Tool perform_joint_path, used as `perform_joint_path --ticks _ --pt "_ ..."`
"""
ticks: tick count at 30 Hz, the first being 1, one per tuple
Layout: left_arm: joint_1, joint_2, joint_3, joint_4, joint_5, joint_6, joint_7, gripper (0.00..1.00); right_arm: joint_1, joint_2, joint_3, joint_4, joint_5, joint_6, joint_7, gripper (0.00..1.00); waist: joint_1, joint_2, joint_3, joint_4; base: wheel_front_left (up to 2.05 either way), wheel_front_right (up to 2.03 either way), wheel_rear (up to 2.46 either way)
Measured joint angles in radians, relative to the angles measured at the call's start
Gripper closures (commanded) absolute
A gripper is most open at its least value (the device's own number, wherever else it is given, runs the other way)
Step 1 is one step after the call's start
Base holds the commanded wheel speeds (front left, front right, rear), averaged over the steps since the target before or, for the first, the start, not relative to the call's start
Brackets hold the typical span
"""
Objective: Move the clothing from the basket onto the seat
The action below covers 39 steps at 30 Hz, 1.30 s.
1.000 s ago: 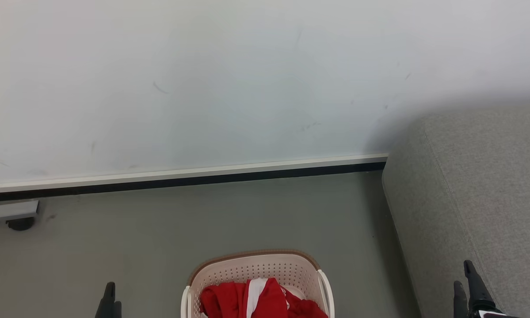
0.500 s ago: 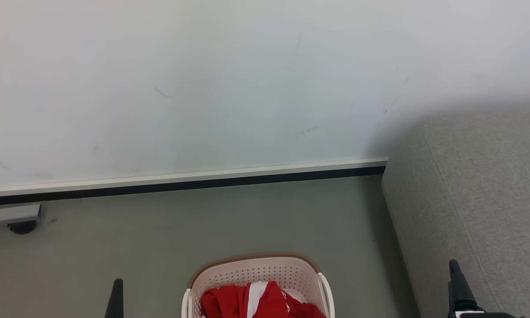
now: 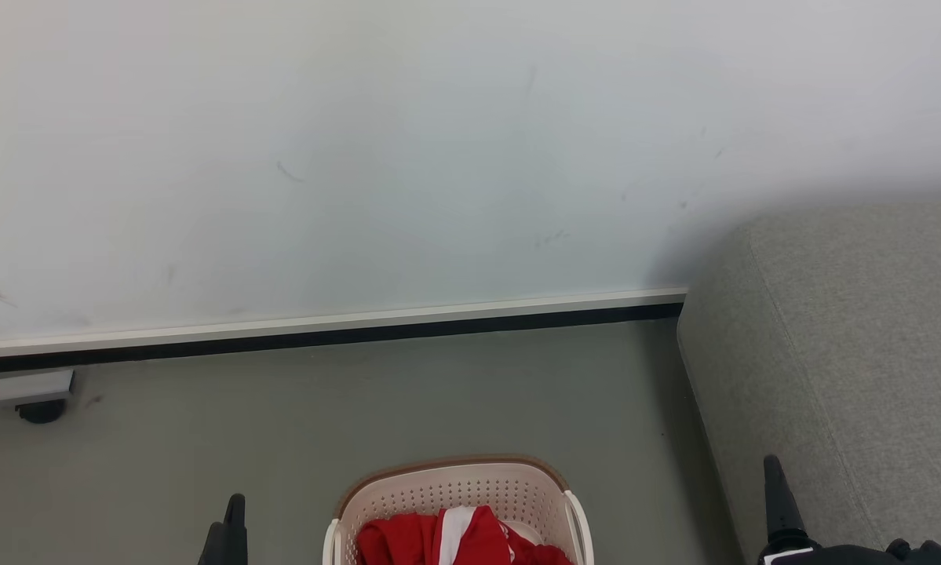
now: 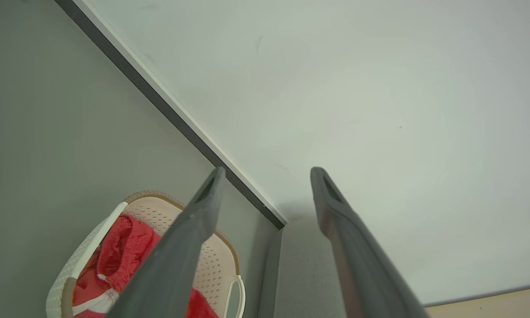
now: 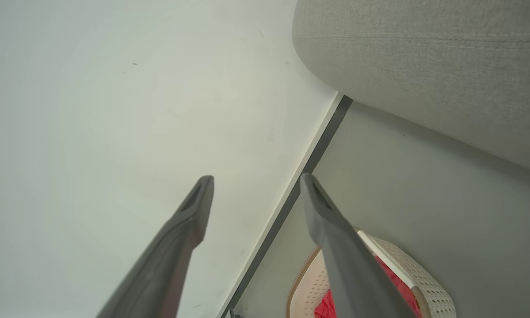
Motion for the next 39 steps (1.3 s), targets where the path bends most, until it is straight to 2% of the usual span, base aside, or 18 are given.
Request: perform_joint_path --ticks 5,13,24,39 --pt "0.0 0.007 -0.011 -0.013 0.073 -0.004 -0.015 0.0 0.0 0.0 0.018 0.002 -0.059 0.0 -0.005 0.0 0.0 0.0 -0.005 0.0 0.0 0.0 0.0" --pt "-0.002 0.032 -0.027 -0.013 0.208 -0.005 -0.041 0.0 -0.003 -0.001 0.045 -0.01 -0.232 0.0 0.006 0.0 0.0 0.0 -0.012 -0.002 0.0 0.0 0.0" --pt "-0.005 0.032 -0.01 -0.014 0.365 -0.006 -0.071 0.0 0.012 -0.001 0.086 -0.054 -0.418 0.0 0.023 0.0 0.0 0.0 -0.019 -0.003 0.0 0.0 0.0" --pt "-0.002 0.047 0.0 -0.035 0.568 0.009 -0.106 0.0 0.024 -0.001 0.111 -0.076 -0.561 0.0 0.029 0.0 0.0 0.0 -0.03 -0.008 0.0 0.0 0.0"
